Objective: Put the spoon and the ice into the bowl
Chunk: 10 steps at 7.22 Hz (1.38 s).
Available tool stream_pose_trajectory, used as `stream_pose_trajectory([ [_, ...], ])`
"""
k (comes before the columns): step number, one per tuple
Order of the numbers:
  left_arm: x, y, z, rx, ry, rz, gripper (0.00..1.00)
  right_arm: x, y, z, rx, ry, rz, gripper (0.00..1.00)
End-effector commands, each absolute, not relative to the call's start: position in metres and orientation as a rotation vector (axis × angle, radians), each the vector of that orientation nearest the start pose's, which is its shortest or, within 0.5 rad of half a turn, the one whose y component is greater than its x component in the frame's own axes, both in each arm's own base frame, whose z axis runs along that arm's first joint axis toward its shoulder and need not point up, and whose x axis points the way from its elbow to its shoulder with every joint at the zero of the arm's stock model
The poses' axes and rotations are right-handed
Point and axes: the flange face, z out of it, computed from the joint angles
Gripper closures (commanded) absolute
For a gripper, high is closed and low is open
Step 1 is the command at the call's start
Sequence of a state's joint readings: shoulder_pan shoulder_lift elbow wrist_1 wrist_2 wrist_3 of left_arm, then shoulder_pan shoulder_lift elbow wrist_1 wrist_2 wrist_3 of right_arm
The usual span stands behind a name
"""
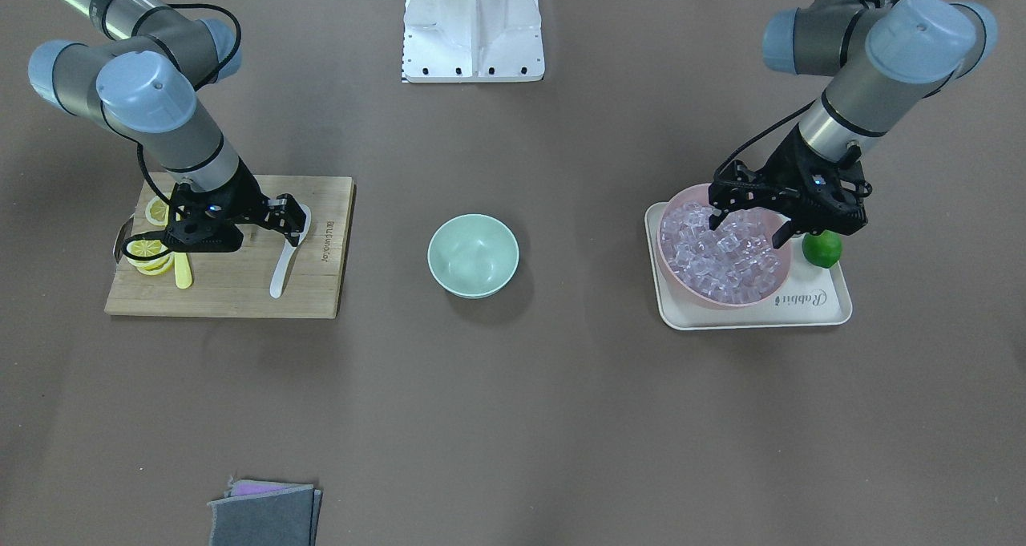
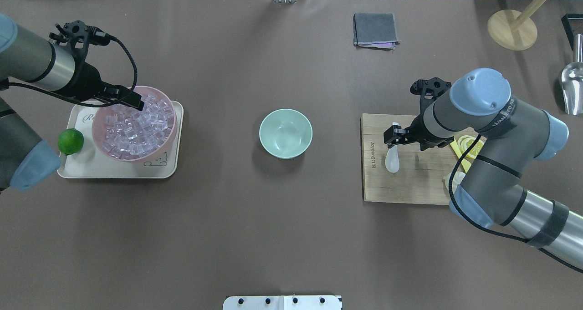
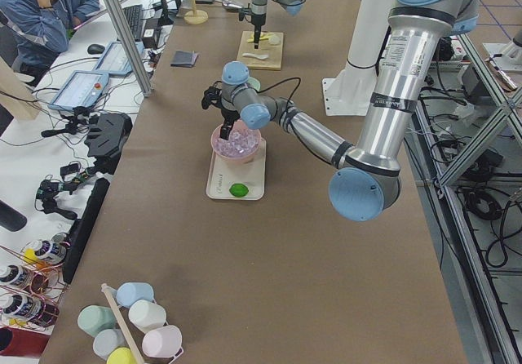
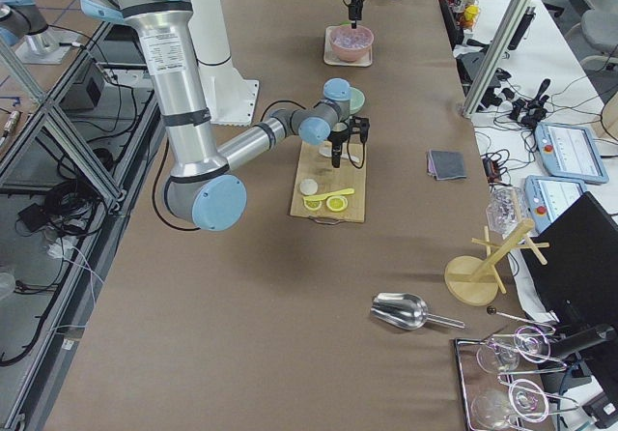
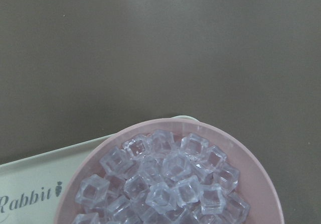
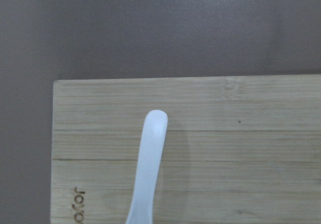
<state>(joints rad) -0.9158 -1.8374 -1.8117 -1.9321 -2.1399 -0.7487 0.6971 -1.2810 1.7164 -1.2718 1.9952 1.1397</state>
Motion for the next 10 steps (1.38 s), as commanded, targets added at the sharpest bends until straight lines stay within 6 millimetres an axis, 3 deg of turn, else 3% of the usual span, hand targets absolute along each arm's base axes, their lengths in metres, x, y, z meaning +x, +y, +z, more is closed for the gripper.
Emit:
stream_pose_trajectory([
  [1,0.292,-0.510,0.356,0.302,0.957,0.156,0.03,-0.424,-0.471,0.408,0.041,-0.811,0.102,0.27],
  [3,0.292,-0.509,0.359,0.299,0.955,0.155,0.03,-0.429,-0.475,0.398,0.040,-0.823,0.119,0.51],
  [4,0.293,-0.509,0.359,0.299,0.955,0.156,0.03,-0.428,-0.475,0.394,0.038,-0.830,0.128,0.81],
  [5,0.292,-0.508,0.359,0.300,0.956,0.156,0.03,-0.429,-0.476,0.390,0.040,-0.835,0.129,1.00],
  [7,0.300,-0.503,0.356,0.277,0.969,0.135,0.03,-0.429,-0.475,0.388,0.038,-0.841,0.128,1.00],
  [9,0.329,-0.486,0.353,0.306,0.939,0.164,0.04,-0.422,-0.469,0.358,0.041,-0.893,0.161,1.00],
  [10,0.334,-0.481,0.349,0.338,0.936,0.231,0.08,-0.426,-0.472,0.342,0.047,-0.913,0.169,1.00],
])
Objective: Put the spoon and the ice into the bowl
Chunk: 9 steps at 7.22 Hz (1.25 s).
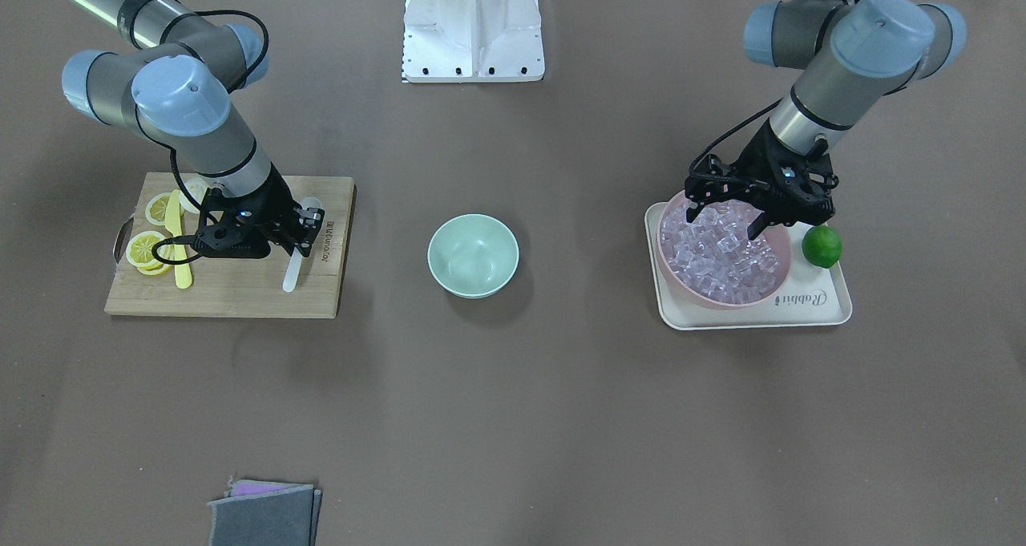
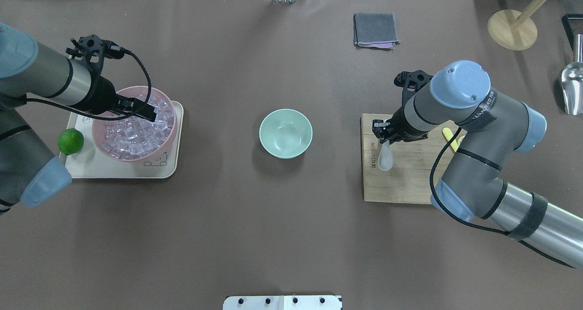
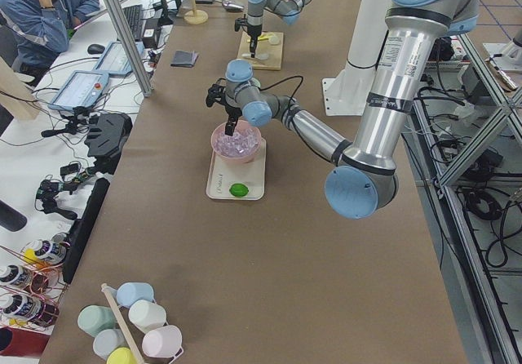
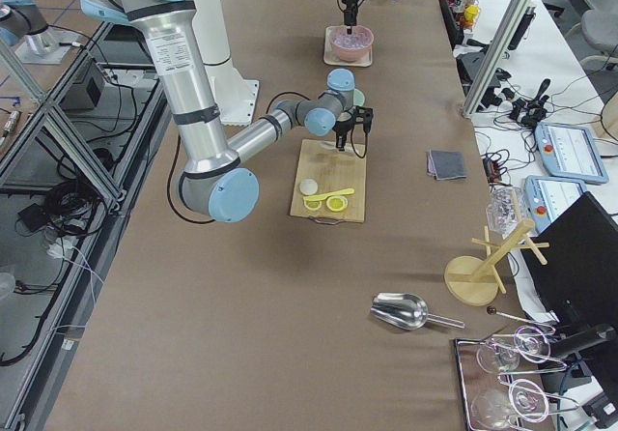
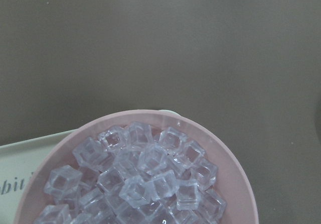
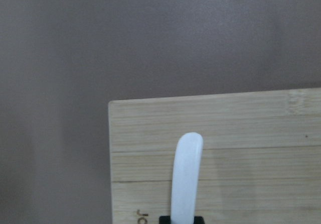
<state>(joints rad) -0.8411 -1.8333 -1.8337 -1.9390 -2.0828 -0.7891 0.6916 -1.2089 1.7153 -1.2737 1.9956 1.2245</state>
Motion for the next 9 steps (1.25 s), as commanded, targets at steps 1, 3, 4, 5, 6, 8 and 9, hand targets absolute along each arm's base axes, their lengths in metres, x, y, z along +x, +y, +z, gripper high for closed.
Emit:
stream_pose_trajectory([
  [1,0.333,-0.480,0.351,0.368,0.922,0.295,0.11,-0.421,-0.476,0.341,0.051,-0.916,0.176,1.00],
  [3,0.329,-0.478,0.364,0.366,0.898,0.297,0.16,-0.419,-0.478,0.341,0.054,-0.914,0.181,1.00],
  [4,0.327,-0.474,0.372,0.312,0.904,0.225,0.13,-0.419,-0.479,0.341,0.054,-0.914,0.184,1.00],
  [5,0.325,-0.471,0.379,0.265,0.910,0.145,0.13,-0.418,-0.478,0.341,0.053,-0.916,0.183,1.00],
  [6,0.332,-0.468,0.381,0.253,0.907,0.148,0.13,-0.418,-0.479,0.341,0.055,-0.915,0.185,1.00],
  [8,0.332,-0.462,0.386,0.175,0.920,0.036,0.13,-0.416,-0.480,0.342,0.056,-0.914,0.188,1.00],
  [9,0.334,-0.459,0.386,0.128,0.935,-0.014,0.13,-0.416,-0.481,0.341,0.055,-0.915,0.187,1.00],
])
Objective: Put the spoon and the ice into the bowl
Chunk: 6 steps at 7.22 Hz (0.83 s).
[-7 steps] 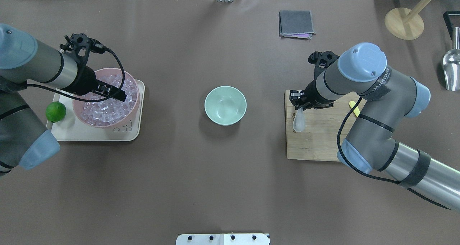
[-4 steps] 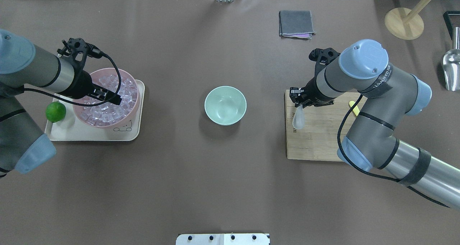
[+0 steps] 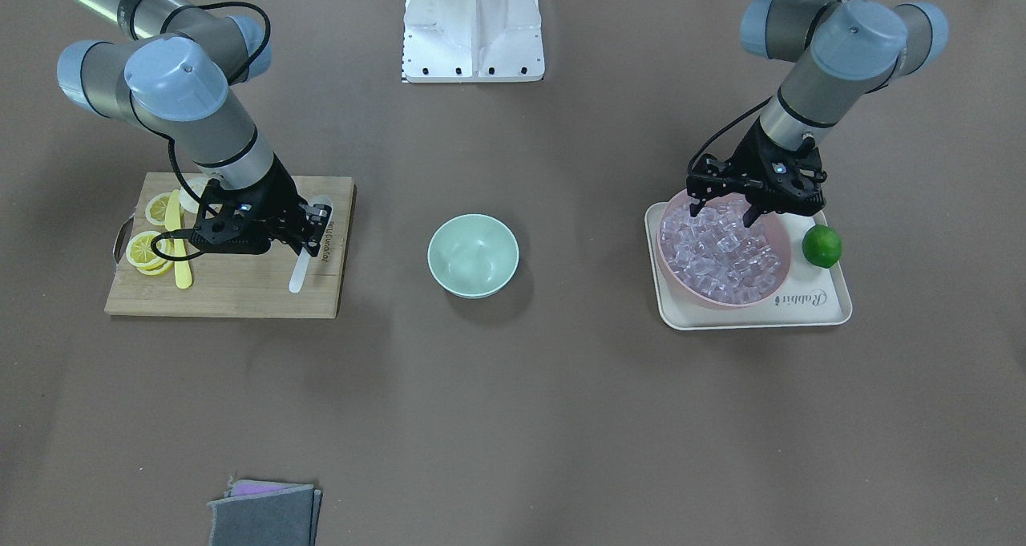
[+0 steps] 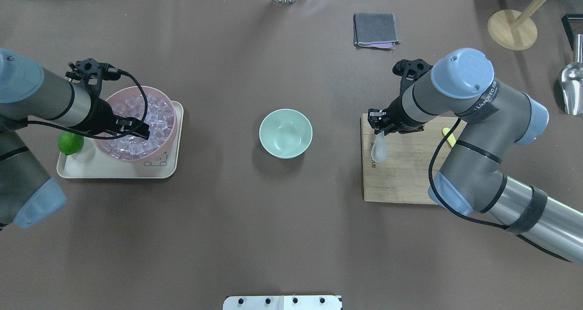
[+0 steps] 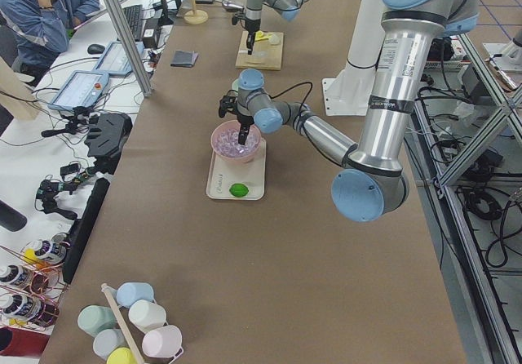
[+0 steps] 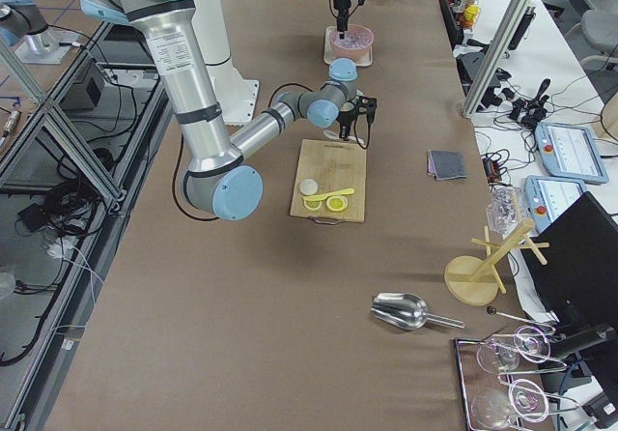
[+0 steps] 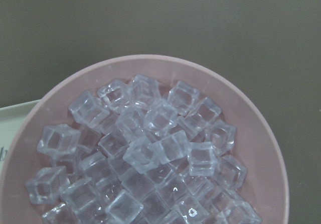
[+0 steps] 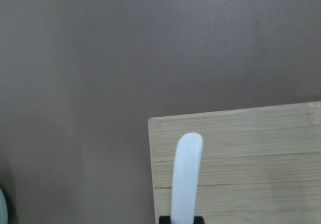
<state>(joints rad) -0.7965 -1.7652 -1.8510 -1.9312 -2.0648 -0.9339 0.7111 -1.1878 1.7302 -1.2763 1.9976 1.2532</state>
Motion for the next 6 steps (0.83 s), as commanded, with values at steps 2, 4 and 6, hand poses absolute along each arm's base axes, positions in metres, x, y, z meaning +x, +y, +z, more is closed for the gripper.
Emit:
stream_pose_trajectory([
  [2,0.346,-0.446,0.379,0.015,0.962,-0.155,0.13,-0.416,-0.480,0.341,0.055,-0.916,0.187,1.00],
  [4,0.350,-0.444,0.383,-0.001,0.955,-0.178,0.13,-0.415,-0.479,0.338,0.046,-0.925,0.191,1.00],
  [6,0.352,-0.446,0.386,-0.003,0.948,-0.179,0.13,-0.394,-0.480,0.323,0.023,-0.966,0.202,1.00],
])
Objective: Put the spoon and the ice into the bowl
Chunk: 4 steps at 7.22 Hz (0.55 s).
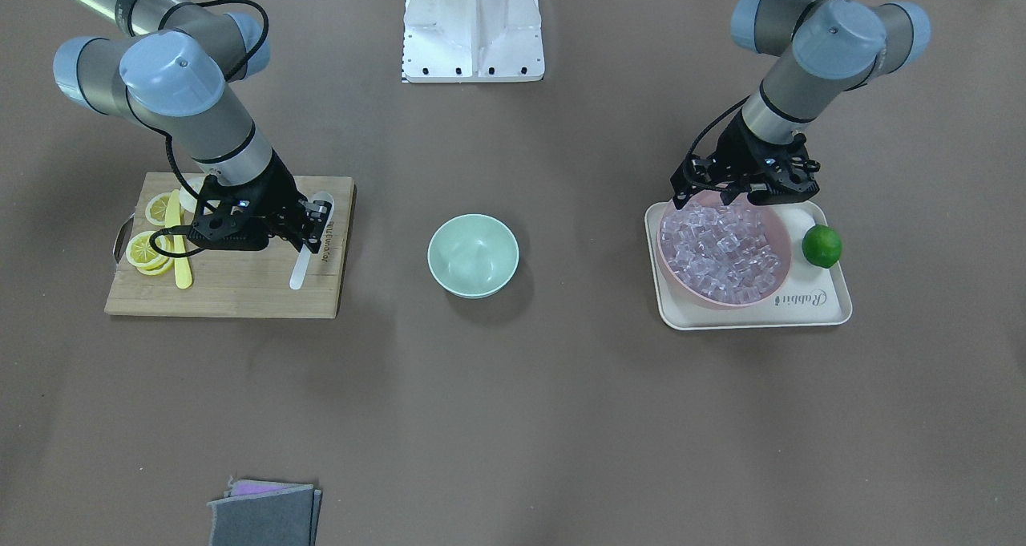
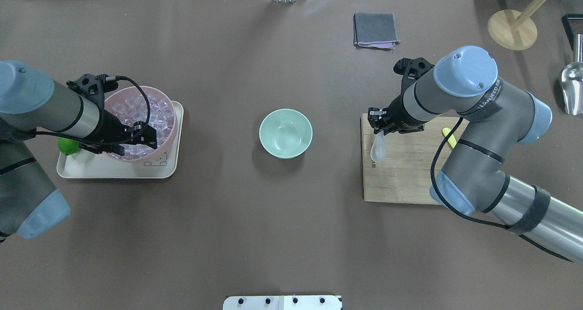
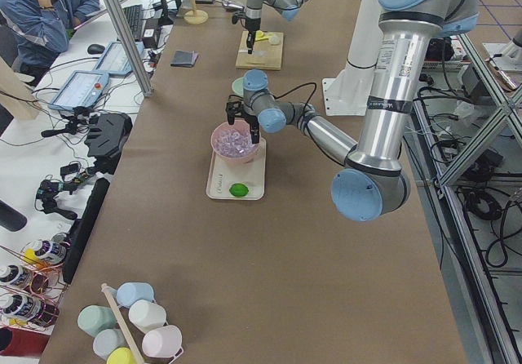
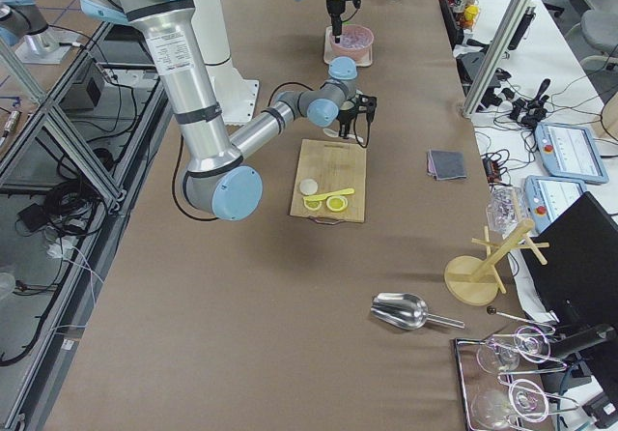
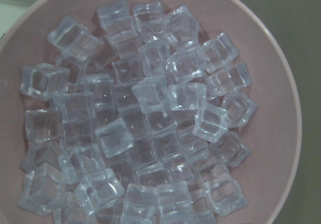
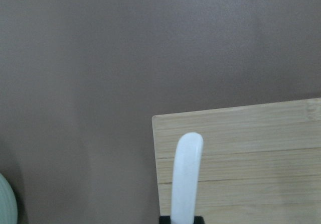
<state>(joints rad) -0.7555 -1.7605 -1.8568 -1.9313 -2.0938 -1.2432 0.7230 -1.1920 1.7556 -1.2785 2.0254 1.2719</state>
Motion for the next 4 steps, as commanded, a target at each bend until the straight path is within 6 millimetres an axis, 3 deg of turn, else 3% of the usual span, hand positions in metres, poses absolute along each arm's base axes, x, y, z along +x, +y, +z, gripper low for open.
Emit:
stream_pose_trajectory([
  [1,0.353,-0.446,0.385,-0.003,0.949,-0.177,0.13,-0.395,-0.481,0.312,0.020,-0.984,0.214,1.00],
  [2,0.354,-0.447,0.386,-0.004,0.948,-0.177,0.13,-0.401,-0.484,0.293,0.006,-1.012,0.262,1.00],
  [4,0.359,-0.451,0.388,-0.004,0.943,-0.174,0.14,-0.431,-0.494,0.256,-0.034,-1.042,0.375,1.00],
])
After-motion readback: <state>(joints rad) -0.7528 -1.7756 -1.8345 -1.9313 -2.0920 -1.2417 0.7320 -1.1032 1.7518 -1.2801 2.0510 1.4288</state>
